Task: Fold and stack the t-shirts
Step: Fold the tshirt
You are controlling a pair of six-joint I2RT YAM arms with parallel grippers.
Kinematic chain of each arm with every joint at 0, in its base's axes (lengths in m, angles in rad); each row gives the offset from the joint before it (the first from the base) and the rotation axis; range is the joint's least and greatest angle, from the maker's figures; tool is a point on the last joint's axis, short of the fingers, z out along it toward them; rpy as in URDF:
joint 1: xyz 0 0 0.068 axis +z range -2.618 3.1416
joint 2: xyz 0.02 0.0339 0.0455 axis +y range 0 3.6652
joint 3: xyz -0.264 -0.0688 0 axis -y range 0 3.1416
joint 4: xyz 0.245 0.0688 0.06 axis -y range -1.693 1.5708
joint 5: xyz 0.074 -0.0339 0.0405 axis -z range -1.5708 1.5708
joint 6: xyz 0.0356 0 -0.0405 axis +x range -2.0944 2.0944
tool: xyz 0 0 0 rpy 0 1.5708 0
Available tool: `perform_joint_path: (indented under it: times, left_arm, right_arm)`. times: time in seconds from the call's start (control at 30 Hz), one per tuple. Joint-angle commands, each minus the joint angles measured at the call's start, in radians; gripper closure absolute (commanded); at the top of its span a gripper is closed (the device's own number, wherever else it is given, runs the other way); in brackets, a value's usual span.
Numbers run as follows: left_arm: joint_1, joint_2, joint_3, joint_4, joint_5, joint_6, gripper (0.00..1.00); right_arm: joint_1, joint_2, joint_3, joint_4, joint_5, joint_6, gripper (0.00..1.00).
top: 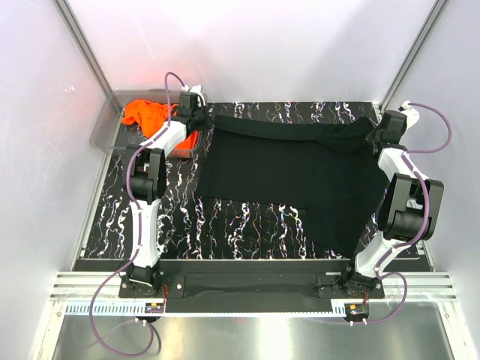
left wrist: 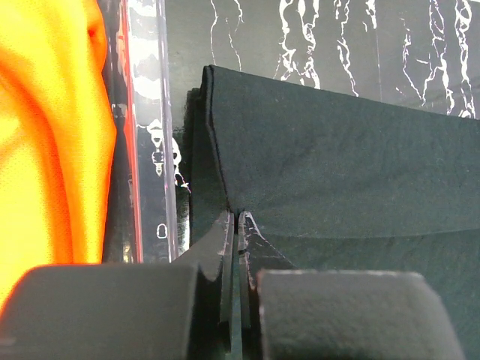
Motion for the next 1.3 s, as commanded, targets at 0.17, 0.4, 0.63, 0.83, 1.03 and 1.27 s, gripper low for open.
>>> perform_joint_path:
  times: [0.17,0.4,0.63,0.83,1.03,1.27]
  left_arm:
    - [0.015,-0.025,-0.023,-0.018,0.000,0.062,0.96]
    - [0.014,-0.038,-0.029,-0.032,0.009,0.088,0.94]
    - [0.015,-0.047,-0.037,-0.052,-0.024,0.109,0.66]
    - [0.015,-0.117,-0.064,-0.058,-0.015,0.102,0.62]
    - [-0.011,-0.238,-0.103,-0.063,0.014,0.047,0.65]
    - [-0.135,-0.292,-0.091,-0.048,0.000,0.011,0.67]
  right_arm:
    - [-0.006,-0.033,-0.005,-0.047,0.060,0.026,0.97]
    - [-0.006,-0.013,0.015,-0.112,0.046,0.042,0.96]
    - [-0.006,-0.008,0.032,-0.135,0.026,0.049,0.91]
    - [-0.006,0.001,0.088,-0.262,0.064,0.057,0.73]
    - [-0.006,0.022,0.170,-0.451,0.129,0.010,0.58]
    - [-0.007,0.134,0.332,-0.448,0.034,-0.078,0.37]
